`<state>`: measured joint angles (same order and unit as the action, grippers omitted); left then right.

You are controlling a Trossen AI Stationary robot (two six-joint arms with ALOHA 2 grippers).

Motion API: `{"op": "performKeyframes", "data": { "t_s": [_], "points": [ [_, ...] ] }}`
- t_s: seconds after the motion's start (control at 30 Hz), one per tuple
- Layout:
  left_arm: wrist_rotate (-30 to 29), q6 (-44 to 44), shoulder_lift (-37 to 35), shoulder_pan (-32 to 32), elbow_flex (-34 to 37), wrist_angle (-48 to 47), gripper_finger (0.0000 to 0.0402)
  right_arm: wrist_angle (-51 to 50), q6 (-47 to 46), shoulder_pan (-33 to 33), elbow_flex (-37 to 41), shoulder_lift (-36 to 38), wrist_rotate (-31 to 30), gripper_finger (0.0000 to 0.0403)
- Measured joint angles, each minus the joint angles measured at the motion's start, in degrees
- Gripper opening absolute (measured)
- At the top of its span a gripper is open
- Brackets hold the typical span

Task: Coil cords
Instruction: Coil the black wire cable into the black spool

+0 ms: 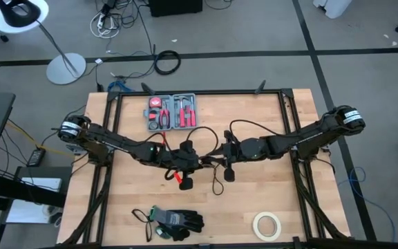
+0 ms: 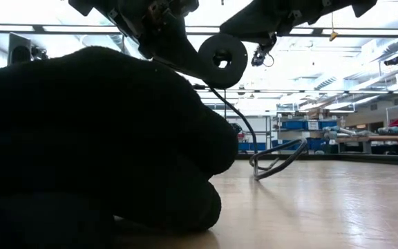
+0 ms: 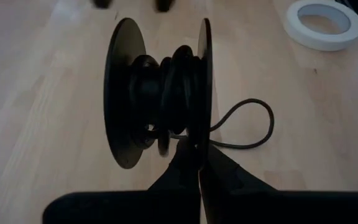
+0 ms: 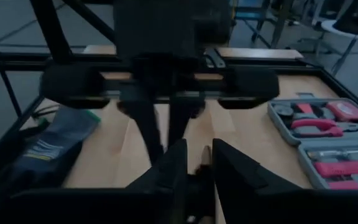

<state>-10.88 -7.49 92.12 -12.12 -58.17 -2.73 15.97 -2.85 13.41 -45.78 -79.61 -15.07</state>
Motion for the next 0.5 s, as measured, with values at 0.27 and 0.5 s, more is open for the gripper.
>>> {"op": "performKeyframes", "data": {
  "t_s": [0.27,0.5],
  "points": [
    [0.36,1.52,0.17,-0.04,-1.56,-0.83,0.0,-1.95,-0.69,-1.89,-0.07,0.0,-0.16,0.0074],
    [-0.39,3.69,0.2,-0.04,-5.97,-6.4,0.0,-2.84,-4.35,-3.78,-0.17,0.09,4.89,0.0074]
  ]
}}
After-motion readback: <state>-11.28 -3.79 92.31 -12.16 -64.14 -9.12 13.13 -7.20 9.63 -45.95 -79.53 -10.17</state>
